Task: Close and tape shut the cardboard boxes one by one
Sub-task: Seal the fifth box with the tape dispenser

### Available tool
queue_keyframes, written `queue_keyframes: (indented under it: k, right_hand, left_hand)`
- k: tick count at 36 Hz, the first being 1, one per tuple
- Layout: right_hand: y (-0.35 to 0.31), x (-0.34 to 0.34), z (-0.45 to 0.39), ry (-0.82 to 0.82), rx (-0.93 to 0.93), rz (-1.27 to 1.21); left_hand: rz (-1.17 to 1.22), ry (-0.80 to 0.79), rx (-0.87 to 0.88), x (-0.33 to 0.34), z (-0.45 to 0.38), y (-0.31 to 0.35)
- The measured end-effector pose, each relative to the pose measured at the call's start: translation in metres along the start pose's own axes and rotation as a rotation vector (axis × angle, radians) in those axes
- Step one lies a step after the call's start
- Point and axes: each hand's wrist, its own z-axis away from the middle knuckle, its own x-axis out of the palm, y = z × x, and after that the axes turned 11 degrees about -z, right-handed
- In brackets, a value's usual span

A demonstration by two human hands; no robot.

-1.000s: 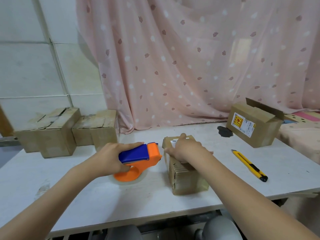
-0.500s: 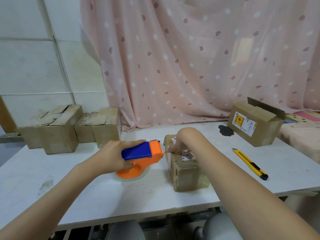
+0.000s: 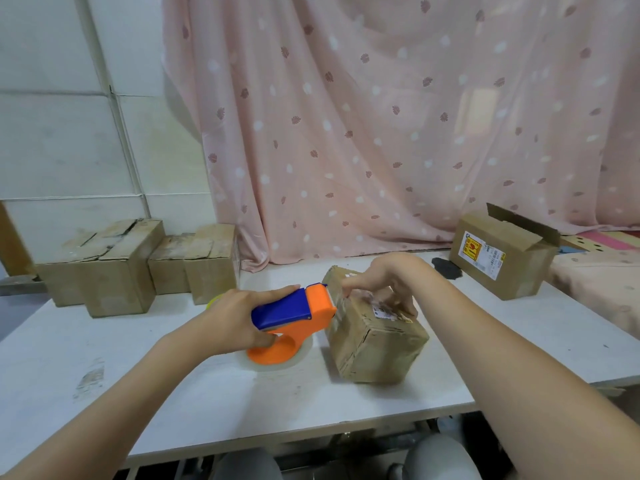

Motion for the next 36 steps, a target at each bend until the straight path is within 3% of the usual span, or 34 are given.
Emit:
queue_keyframes:
  k: [11, 19, 31, 34, 36]
  right_hand:
    - [0.046, -0.019, -0.037, -0.121, 0.041, -0.454]
    - [0.081, -0.001, -0.059, -0.243, -0.072, -0.767]
    - [0.094, 0.01, -0.057, -0.145, -0.153, -0.82]
    - [0.099, 0.019, -0.056, -0.044, -0.168, -0.892]
    - [0.097, 0.026, -0.05, 0.105, -0.233, -0.874]
  left_hand:
    - [0.007, -0.007, 0.032, -0.009, 0.005, -0.01]
    - [-0.006, -0.022, 0.025, -0.007, 0.005, -0.009]
    - [0.008, -0.053, 0.004, -0.005, -0.009, 0.003]
    - [0.027, -0.051, -0.01, 0.001, -0.014, 0.009]
    - [0.039, -0.05, -0.011, 0.003, -0.018, 0.011]
